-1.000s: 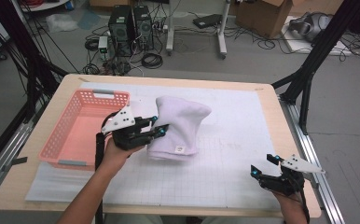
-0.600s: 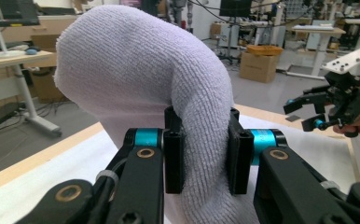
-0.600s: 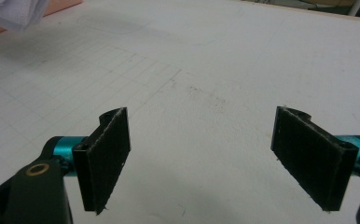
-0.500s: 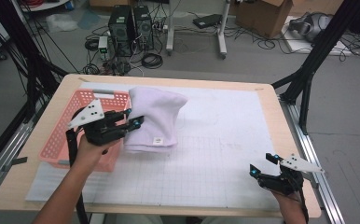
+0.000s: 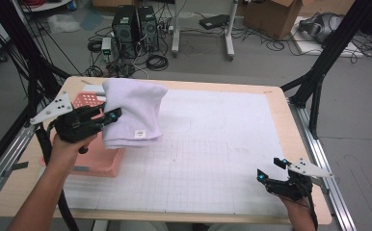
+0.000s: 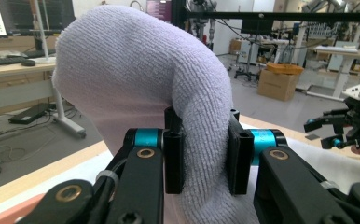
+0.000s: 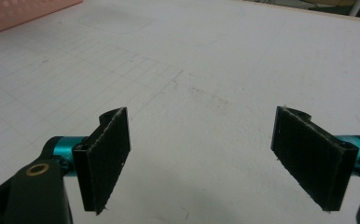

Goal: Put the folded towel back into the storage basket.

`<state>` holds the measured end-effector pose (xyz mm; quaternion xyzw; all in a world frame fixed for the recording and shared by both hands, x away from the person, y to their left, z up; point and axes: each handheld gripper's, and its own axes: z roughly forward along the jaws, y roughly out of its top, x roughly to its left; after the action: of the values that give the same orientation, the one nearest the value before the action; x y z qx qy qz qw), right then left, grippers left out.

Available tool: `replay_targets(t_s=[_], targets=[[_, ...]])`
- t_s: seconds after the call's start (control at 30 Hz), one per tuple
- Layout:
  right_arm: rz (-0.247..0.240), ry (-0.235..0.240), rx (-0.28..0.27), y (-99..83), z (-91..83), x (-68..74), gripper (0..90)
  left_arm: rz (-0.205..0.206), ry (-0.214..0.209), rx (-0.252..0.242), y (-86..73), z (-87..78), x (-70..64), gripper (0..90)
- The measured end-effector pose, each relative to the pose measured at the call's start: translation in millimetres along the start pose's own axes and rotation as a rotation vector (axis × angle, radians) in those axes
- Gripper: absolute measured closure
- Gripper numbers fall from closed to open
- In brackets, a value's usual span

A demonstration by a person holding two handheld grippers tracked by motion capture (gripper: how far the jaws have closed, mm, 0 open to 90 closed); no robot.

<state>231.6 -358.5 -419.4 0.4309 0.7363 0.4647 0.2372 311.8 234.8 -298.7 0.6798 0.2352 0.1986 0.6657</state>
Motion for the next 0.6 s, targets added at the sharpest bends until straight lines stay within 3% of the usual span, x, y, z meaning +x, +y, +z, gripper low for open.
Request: replay_targets(t_s=[0.37,0.6], targets=[[-0.002,-0.001,0.006,0.5,2.9,1.4,18.3,-0.010,0.062,-0.027,14.4,-39.8,25.9,73.3],[-0.005,0.000,0.010,1.7,5.2,3.2,18.3,-0.026,0.105,-0.043,14.9,-65.9,39.4,73.2]])
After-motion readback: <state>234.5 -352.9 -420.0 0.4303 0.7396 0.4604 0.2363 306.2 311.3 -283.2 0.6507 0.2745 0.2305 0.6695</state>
